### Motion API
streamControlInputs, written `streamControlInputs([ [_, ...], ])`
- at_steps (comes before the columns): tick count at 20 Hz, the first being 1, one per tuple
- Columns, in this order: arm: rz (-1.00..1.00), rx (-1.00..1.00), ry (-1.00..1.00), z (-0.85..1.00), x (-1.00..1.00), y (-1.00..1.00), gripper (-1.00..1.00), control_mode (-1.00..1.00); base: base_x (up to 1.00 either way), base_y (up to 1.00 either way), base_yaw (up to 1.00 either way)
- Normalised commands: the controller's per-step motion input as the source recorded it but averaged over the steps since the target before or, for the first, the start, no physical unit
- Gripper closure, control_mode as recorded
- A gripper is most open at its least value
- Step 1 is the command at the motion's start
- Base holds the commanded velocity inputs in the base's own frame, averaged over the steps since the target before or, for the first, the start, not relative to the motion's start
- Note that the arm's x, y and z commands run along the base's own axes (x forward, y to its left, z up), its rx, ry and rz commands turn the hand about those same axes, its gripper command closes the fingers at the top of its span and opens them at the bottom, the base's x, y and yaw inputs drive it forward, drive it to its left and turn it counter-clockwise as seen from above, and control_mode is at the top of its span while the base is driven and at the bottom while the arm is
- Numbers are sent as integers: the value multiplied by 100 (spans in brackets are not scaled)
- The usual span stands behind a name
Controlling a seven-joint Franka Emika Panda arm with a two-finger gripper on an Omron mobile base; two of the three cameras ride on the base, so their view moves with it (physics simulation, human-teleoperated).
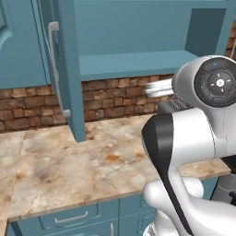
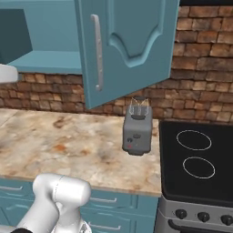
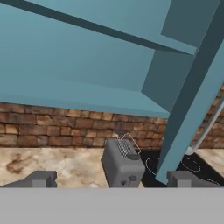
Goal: Close all open cabinet doors.
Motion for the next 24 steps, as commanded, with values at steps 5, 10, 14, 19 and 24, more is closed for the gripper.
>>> streamControlInputs([
  [5, 0, 0, 0, 0, 0, 0, -100, 100, -14, 33, -3],
  [10, 0, 0, 0, 0, 0, 0, -100, 100, -19, 34, -2],
  [14, 0, 0, 0, 0, 0, 0, -100, 100, -37, 36, -1],
  [19, 0, 0, 0, 0, 0, 0, -100, 100, -60, 20, 0],
  [24, 0, 0, 0, 0, 0, 0, -100, 100, -28, 9, 0],
])
